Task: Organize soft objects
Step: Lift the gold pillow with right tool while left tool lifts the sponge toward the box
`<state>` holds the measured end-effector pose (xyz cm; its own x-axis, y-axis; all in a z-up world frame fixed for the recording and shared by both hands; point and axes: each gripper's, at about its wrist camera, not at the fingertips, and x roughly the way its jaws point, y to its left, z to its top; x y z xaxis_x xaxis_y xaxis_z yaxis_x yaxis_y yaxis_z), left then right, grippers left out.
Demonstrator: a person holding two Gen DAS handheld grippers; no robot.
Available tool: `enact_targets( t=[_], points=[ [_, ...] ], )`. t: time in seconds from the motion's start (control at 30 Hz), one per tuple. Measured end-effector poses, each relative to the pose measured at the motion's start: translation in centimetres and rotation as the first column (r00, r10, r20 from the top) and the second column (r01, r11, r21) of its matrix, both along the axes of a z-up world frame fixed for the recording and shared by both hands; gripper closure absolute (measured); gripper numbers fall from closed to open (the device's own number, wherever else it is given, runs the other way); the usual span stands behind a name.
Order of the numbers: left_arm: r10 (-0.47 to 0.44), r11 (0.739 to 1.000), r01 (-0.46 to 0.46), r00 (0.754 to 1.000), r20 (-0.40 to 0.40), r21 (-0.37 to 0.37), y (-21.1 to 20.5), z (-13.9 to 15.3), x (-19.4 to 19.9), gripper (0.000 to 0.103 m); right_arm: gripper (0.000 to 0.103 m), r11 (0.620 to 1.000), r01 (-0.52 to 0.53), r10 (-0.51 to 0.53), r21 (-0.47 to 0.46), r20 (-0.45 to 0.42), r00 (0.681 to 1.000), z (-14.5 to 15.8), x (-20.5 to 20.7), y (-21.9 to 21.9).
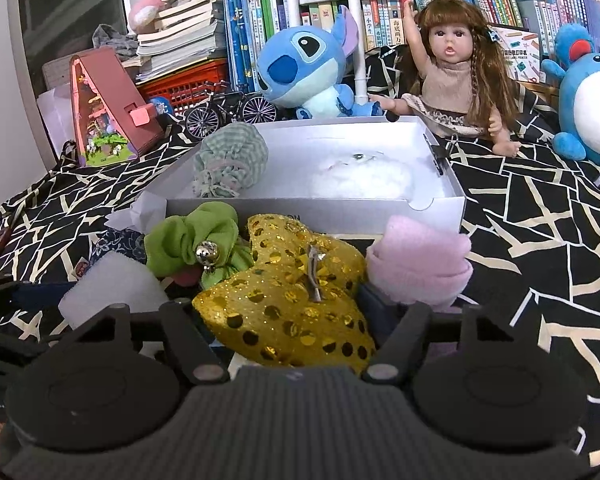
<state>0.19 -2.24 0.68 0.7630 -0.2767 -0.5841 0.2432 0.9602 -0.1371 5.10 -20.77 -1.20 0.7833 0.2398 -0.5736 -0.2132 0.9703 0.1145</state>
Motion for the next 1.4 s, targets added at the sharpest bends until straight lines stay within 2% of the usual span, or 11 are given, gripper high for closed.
enact_targets(
  t=[0.2,0.3,0.37,0.5,0.63,0.73,1.13,1.4],
  points=[
    [0.004,1.0,-0.004,1.0,-0.004,-0.002,0.2,-0.1,0.2,0.036,0.028,1.0,0.002,-0.002,0.007,-0.002,1.0,-0.2,0.1,0.0],
    [0.008,1.0,-0.008,1.0,-0.01,-0.005,0.4,-0.3,0.2,0.043,0.028,1.0,0.003,-0.003,0.008,-0.002,1.0,-0.2,0.1,0.0],
    [0.006,1.0,-0.006,1.0,-0.016,-0.015,0.5,-0.4,0.3,0.052,0.028,1.0,0.004,-0.004,0.007,-0.001,1.0,-0.3,0.1,0.0],
    [0.002,1.0,-0.003,1.0,-0.018,-0.022,0.5,-0.3,0.2,0.052,0.036,1.0,0.006,-0.006,0.005,0.002,1.0,-0.3,0.0,0.1],
    [0.001,1.0,-0.001,1.0,0.019,0.005,0.1,0.2,-0.4,0.052,0.046,1.0,0.017,-0.017,0.009,0.005,1.0,-0.2,-0.2,0.1],
    [0.002,1.0,-0.002,0.999,0.04,0.009,0.2,0.7,-0.6,0.052,0.049,1.0,0.026,-0.026,-0.009,0.021,0.999,0.0,-0.5,0.3],
    [0.026,0.999,-0.025,0.998,0.061,-0.029,1.7,2.8,0.0,0.052,0.051,0.996,-0.008,0.018,-0.087,0.123,0.992,2.1,-2.0,2.0],
    [0.04,0.997,-0.034,0.995,0.09,-0.063,3.1,4.9,1.5,0.052,0.051,0.997,0.022,-0.011,-0.069,0.152,0.988,3.5,-1.3,1.5]
  ],
)
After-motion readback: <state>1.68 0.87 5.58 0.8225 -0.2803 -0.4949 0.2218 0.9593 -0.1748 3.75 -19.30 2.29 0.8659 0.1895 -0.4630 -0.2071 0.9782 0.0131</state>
